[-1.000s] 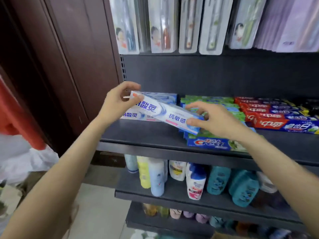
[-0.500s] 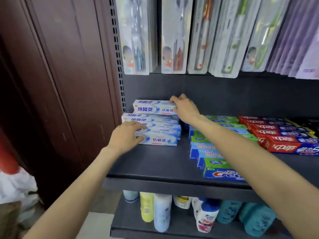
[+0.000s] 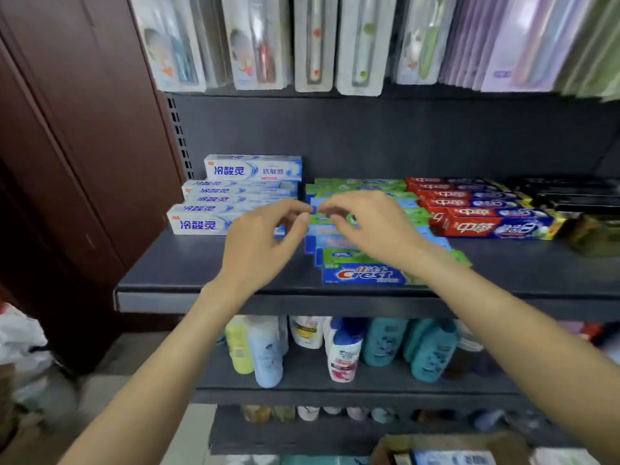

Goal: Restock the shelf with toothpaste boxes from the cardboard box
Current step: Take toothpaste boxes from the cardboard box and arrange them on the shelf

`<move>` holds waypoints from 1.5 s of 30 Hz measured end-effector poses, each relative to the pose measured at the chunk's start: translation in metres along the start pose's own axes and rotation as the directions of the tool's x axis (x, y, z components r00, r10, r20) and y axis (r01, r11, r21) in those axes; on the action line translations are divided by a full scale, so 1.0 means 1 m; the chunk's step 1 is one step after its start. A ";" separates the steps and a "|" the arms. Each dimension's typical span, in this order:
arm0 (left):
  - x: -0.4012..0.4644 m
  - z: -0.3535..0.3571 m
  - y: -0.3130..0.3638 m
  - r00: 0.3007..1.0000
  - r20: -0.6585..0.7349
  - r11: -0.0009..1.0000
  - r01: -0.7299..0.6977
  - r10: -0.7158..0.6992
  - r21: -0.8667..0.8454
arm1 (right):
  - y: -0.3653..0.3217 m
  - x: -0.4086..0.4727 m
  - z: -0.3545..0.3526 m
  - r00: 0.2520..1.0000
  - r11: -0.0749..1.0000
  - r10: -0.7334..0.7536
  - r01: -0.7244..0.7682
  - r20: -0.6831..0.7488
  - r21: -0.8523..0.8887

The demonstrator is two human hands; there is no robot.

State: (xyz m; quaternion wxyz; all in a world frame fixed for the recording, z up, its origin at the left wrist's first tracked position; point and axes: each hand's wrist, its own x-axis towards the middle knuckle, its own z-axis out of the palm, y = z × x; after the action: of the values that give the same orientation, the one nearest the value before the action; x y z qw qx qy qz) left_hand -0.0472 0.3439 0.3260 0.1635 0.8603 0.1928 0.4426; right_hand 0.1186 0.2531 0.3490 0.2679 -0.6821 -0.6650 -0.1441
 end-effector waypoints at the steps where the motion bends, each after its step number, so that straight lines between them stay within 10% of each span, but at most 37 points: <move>1: -0.008 0.007 0.018 0.997 0.035 0.997 -0.071 0.072 -0.021 | 0.002 -0.023 -0.012 0.999 1.000 -0.022 0.022 -0.048 0.011; 9: -0.120 0.117 0.115 0.836 0.317 0.888 -0.457 0.448 -0.051 | 0.069 -0.247 -0.048 0.993 0.994 0.109 -0.108 0.047 -0.024; 14: -0.219 0.218 0.147 0.822 0.566 0.994 -0.106 0.067 0.037 | 0.132 -0.385 -0.009 0.822 0.930 0.357 -0.355 0.444 -0.092; 20: -0.312 0.318 0.141 0.513 0.771 0.919 0.315 -0.376 0.239 | 0.178 -0.488 0.045 0.550 0.856 0.472 -0.473 0.689 -0.210; 26: -0.369 0.392 0.109 0.254 0.869 0.905 0.104 -0.425 0.412 | 0.203 -0.535 0.120 0.466 0.850 0.461 -0.476 0.755 -0.226; 33: -0.423 0.432 0.077 0.181 0.892 0.906 -0.001 -0.415 0.422 | 0.218 -0.576 0.197 0.340 0.878 0.400 -0.407 0.851 -0.250; 39: -0.440 0.454 0.077 0.145 0.975 0.921 -0.329 -0.167 0.207 | 0.222 -0.598 0.220 0.348 0.951 0.288 -0.211 0.892 -0.225; 45: -0.435 0.464 0.081 0.082 0.987 0.928 -0.337 -0.136 0.156 | 0.221 -0.597 0.223 0.349 0.966 0.256 -0.119 0.902 -0.229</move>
State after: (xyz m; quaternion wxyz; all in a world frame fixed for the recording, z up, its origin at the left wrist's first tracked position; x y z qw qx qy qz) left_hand 0.1180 0.0145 -0.1985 0.0646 0.9550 0.0446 -0.2860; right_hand 0.2567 -0.1116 -0.2015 -0.1778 -0.7318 -0.6073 0.2532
